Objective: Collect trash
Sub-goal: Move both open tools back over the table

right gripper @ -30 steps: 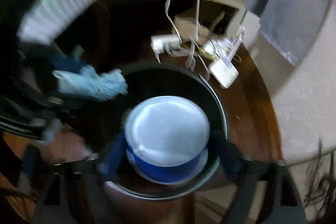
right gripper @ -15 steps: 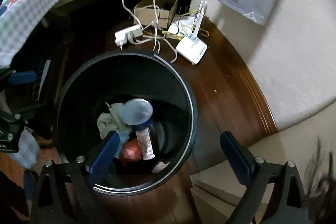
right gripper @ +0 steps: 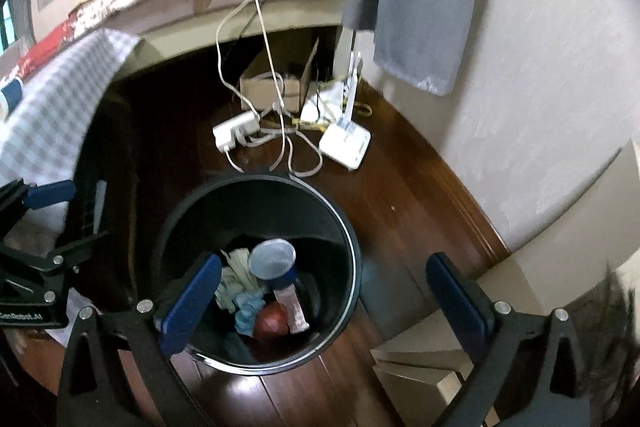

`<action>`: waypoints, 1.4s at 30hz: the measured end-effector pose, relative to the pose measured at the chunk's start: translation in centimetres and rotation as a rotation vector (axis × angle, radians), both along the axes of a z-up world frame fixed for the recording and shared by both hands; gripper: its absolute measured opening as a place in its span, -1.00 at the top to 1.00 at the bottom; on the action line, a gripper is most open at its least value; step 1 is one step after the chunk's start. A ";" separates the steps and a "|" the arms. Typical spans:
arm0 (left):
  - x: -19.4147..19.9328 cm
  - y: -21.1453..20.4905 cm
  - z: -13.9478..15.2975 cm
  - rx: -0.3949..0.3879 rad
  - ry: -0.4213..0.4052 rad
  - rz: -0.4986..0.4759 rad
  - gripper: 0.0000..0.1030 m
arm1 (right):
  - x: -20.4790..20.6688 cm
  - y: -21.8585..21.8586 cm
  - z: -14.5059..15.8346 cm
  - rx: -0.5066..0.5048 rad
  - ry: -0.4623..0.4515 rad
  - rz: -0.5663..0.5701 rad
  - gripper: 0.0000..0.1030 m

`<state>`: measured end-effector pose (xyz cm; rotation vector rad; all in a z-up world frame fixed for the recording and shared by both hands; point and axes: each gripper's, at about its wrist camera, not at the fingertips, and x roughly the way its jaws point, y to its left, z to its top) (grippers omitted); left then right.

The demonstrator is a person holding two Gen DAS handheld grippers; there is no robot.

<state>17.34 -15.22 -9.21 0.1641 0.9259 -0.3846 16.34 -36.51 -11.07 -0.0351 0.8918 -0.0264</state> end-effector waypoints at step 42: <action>-10.0 28.9 10.1 -0.018 -0.284 0.616 -0.99 | -1.3 29.9 11.4 0.111 -0.203 0.541 -1.00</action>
